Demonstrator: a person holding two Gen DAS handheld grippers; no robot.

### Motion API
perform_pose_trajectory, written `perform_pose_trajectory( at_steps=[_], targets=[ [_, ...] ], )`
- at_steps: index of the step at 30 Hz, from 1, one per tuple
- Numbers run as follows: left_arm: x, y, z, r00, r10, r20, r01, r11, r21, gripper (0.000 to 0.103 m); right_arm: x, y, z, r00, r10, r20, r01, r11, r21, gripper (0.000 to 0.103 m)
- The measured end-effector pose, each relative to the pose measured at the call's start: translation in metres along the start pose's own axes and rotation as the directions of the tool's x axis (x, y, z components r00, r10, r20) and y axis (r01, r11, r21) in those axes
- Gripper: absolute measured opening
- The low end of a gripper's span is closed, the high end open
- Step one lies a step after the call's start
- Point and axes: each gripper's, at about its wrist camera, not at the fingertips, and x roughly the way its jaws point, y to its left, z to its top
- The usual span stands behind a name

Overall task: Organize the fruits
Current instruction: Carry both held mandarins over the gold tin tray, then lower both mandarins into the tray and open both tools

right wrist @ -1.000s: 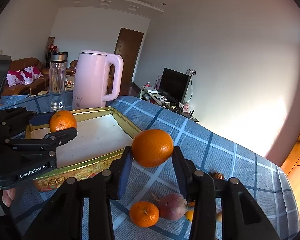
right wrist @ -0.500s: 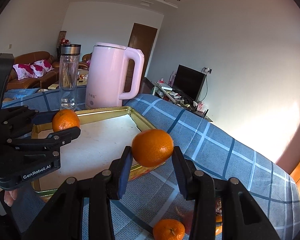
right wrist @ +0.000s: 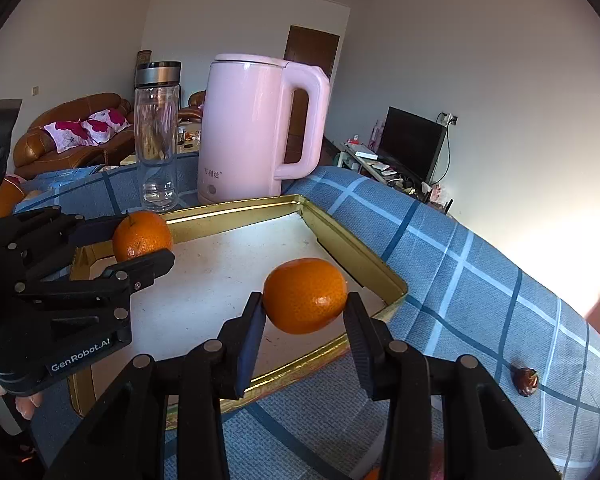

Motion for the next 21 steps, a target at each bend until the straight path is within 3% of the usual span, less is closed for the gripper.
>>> perform_pose_trajectory(
  at_steps=[21],
  targets=[
    [0.027, 0.017, -0.003, 0.995, 0.064, -0.078, -0.064, 0.998, 0.005, 0.050, 0.051, 0.019, -0.005, 0.987, 0.068, -0.143, -0.069, 0.998, 0.001, 0.043]
  ],
)
